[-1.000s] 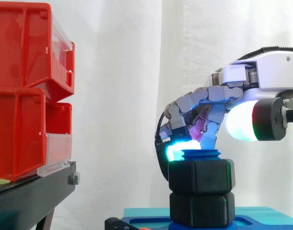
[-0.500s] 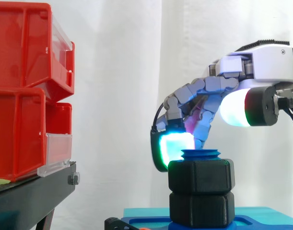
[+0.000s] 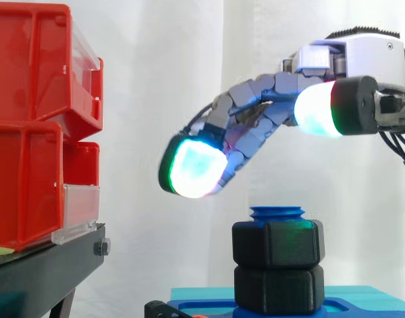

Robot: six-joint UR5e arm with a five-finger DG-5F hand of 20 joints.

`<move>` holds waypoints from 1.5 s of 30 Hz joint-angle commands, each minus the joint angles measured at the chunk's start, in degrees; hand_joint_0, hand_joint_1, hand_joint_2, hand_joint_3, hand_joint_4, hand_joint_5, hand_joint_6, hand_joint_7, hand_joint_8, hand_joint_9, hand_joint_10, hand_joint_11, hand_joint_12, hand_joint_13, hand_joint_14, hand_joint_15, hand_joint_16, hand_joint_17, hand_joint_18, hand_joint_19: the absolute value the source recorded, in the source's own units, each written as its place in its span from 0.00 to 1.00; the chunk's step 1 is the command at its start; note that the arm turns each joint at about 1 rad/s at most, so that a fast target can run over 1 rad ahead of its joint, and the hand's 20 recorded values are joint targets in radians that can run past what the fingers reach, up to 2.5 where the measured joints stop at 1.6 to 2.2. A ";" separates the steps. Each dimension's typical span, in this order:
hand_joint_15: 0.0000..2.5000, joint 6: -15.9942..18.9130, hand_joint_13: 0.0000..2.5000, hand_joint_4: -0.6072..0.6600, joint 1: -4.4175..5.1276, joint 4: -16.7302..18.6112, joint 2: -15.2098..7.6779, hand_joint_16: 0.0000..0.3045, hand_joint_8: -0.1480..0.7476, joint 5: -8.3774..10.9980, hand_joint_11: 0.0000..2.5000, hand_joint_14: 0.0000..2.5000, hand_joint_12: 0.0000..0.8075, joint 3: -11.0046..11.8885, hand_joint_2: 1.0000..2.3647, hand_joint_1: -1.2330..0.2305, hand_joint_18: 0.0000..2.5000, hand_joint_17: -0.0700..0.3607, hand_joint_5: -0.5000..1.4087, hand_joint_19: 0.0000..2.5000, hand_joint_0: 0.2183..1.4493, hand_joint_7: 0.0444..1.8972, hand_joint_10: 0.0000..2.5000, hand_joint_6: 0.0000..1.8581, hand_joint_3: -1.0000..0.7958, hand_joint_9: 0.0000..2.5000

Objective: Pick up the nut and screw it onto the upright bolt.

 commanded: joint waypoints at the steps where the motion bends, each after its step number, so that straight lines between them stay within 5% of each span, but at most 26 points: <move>1: 0.00 0.57 0.13 0.64 0.99 0.33 -0.08 0.09 0.37 0.71 0.00 0.00 0.34 -0.20 0.00 0.73 0.00 0.31 0.20 0.00 0.23 0.33 0.00 0.27 0.28 0.23; 7: 0.00 2.85 0.07 0.63 1.61 2.70 0.01 0.11 0.36 1.59 0.00 0.00 0.37 -3.98 0.00 0.77 0.00 0.34 0.19 0.00 0.22 0.32 0.00 0.27 0.28 0.14; 20: 0.00 3.29 0.07 0.66 1.08 1.82 0.01 0.11 0.37 1.07 0.00 0.00 0.38 -4.33 0.00 0.78 0.00 0.35 0.22 0.00 0.22 0.44 0.00 0.27 0.28 0.11; 28: 0.00 2.85 0.14 0.64 0.55 0.50 0.01 0.09 0.41 0.80 0.00 0.00 0.34 -4.33 0.00 0.68 0.00 0.30 0.26 0.00 0.26 0.61 0.00 0.27 0.28 0.19; 45: 0.00 0.92 0.28 0.61 -1.65 0.33 0.01 0.05 0.43 -0.34 0.00 0.00 0.25 -4.33 0.00 0.66 0.14 0.25 0.30 0.00 0.27 0.68 0.00 0.28 0.28 0.39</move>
